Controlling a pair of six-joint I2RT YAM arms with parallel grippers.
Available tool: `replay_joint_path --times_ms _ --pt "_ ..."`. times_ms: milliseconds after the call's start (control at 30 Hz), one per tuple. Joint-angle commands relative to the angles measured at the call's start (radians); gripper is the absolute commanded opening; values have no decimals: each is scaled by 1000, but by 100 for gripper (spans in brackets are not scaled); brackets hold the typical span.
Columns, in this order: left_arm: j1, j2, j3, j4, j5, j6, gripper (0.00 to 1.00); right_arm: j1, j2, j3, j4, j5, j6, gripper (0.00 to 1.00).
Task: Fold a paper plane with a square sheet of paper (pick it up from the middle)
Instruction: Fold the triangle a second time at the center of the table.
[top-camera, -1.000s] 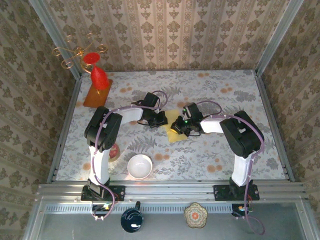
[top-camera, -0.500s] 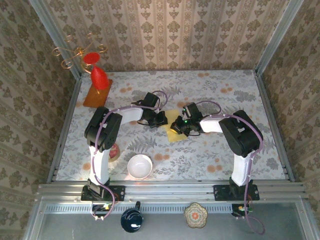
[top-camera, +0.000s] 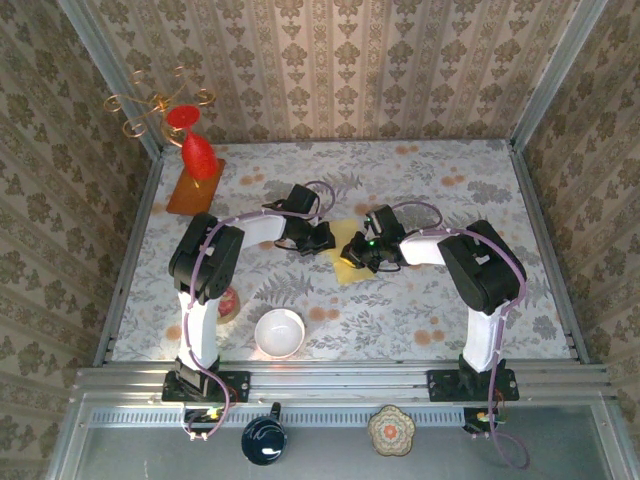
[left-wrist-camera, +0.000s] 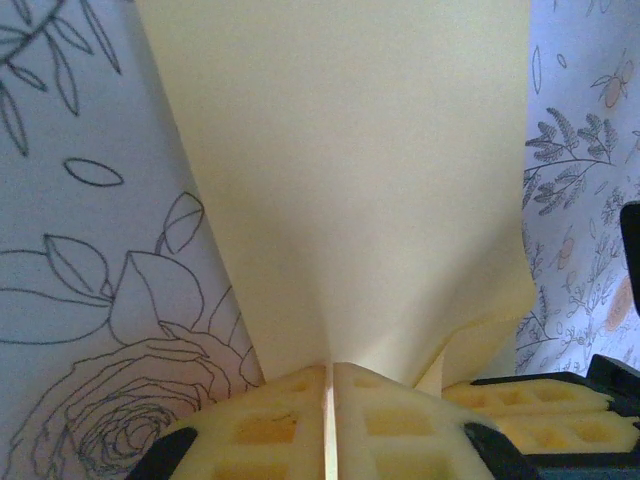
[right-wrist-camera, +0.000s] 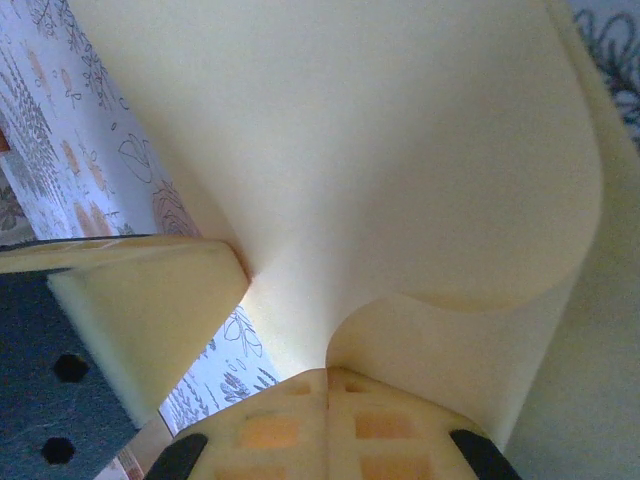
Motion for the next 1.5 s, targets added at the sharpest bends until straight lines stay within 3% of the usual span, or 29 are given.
replay_joint_path --times_ms 0,200,367,500,633,900,1067,1167,1467 --pt "15 -27 69 -31 -6 -17 14 -2 31 15 -78 18 -27 12" --pt "38 -76 94 -16 -44 -34 21 -2 34 22 -86 11 -20 26" --pt "64 -150 19 1 -94 -42 25 -3 29 26 -87 6 -10 37" --pt "82 -219 -64 46 -141 -56 27 -4 30 21 -76 -2 -5 41" --pt "76 -241 -103 77 -119 -67 29 -6 26 12 -75 -4 -5 41" --pt "-6 -230 -133 72 -76 -63 13 -7 27 -8 -102 24 -16 16" --pt "-57 -196 -125 65 -51 -58 4 -7 40 -10 -104 26 -19 5" --pt "-75 -167 -108 46 -45 -50 0 -7 45 -12 -103 26 -17 2" --pt "-94 -103 -70 -18 -74 -40 0 -7 48 -16 -95 24 -14 0"
